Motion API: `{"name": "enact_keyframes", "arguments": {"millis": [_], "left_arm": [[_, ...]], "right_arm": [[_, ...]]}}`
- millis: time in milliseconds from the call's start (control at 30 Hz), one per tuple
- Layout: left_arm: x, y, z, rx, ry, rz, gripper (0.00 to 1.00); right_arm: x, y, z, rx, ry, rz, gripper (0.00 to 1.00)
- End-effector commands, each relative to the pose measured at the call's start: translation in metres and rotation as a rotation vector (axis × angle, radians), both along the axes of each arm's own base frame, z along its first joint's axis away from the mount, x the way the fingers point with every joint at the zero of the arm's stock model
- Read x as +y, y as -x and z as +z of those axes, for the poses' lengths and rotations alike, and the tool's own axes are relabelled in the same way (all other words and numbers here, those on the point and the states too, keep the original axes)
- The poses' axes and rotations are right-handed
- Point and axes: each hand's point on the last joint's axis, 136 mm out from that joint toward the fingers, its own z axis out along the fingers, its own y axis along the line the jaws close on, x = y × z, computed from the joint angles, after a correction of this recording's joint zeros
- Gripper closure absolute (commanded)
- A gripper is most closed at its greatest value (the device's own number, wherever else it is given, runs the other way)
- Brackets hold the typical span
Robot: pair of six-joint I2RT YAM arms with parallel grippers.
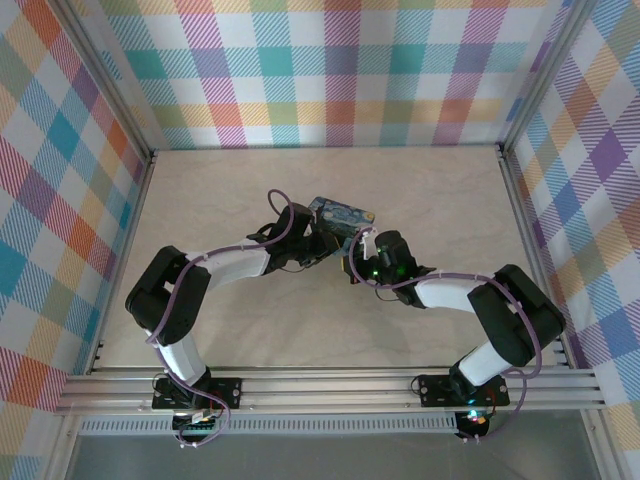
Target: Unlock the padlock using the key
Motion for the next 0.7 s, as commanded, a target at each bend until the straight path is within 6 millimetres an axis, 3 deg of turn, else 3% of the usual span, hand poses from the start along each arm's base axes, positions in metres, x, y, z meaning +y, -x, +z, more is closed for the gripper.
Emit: {"name": "enact_keyframes", "arguments": {"millis": [0,500,667], "left_arm": [[-0.021,0.026,-0.017,0.056,-0.006,-0.089,0.87],[-0.021,0.027,-0.014,0.052,-0.003,-0.094,0.86],[-0.023,0.026,-0.013,0.052,0.002,-0.096,0.87]], "right_arm": [[0.048,0.001,0.109,-0.269,-0.233,0.152,1.00],[0.036,0.000,0.106,-0.283,-0.158,0.119,1.00],[0.041,0.003,0.102,-0.268,-0.171,0.141,1.00]]}}
